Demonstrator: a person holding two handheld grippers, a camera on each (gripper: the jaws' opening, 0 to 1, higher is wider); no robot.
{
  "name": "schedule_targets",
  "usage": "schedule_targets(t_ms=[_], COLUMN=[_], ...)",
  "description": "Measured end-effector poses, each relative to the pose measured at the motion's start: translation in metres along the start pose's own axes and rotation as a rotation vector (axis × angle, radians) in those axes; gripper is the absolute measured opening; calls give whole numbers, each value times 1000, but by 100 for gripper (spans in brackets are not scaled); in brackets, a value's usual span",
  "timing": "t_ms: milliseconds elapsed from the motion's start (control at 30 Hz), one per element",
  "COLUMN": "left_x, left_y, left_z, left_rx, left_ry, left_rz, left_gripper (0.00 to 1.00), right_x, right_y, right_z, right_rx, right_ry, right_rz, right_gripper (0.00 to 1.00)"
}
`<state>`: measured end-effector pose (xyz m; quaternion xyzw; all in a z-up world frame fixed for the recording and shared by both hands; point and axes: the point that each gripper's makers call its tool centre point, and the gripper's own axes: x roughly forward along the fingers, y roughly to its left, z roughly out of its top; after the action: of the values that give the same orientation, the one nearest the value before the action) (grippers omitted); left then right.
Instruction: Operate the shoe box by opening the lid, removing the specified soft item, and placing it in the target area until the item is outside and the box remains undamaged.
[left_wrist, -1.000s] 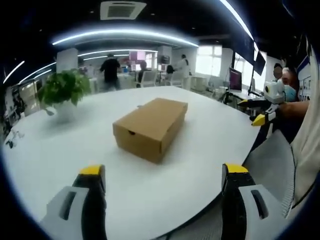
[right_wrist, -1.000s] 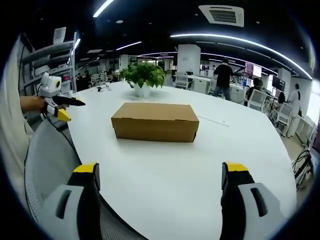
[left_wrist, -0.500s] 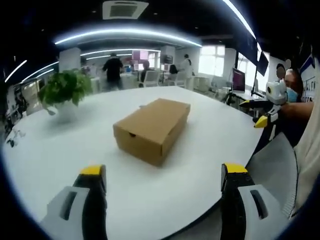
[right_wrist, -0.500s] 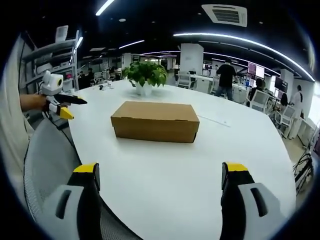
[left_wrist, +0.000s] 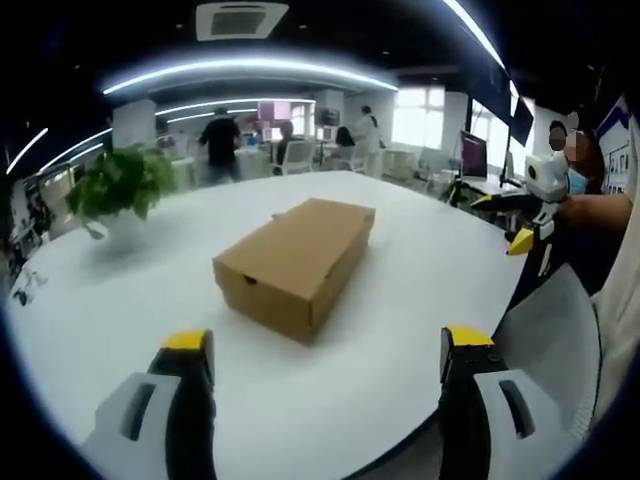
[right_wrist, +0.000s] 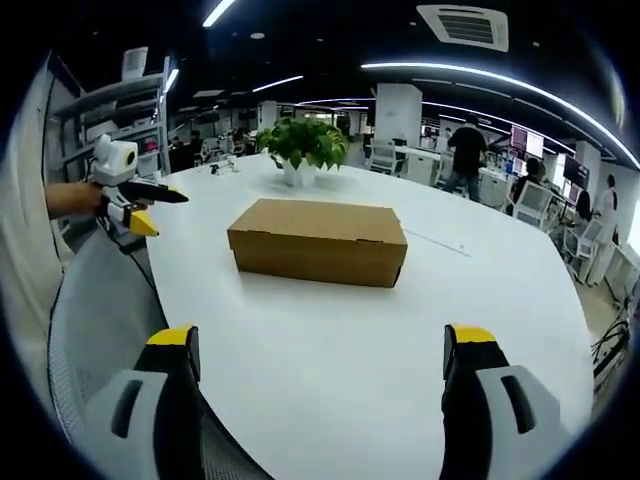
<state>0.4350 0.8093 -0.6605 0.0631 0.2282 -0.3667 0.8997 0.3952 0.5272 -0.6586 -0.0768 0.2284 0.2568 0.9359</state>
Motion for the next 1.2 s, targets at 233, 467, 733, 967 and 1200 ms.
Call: schedule_targets(t_ms=[233,467,733,967,1200], left_x=[11,22,38,47,56], left_y=[-9,-7,-8,-3,1], left_z=[-1,2,7,11,11], left_rx=[12,18,28,4,22], left_ry=[6,4,17,7,18], left_rz=[-31,-12,7,39,63], left_gripper=[95,94,92,90,91], right_x=[5,10,19,28,36], right_y=[-6,-15,-32,-44,-58], right_z=[2,4,7,8,10], right_rx=[-15,-23,-40,-67,-103], right_ry=[4,9,4,18,32], right_rz=[14,30,44,74,98], right_gripper=[96,96,96,96,96])
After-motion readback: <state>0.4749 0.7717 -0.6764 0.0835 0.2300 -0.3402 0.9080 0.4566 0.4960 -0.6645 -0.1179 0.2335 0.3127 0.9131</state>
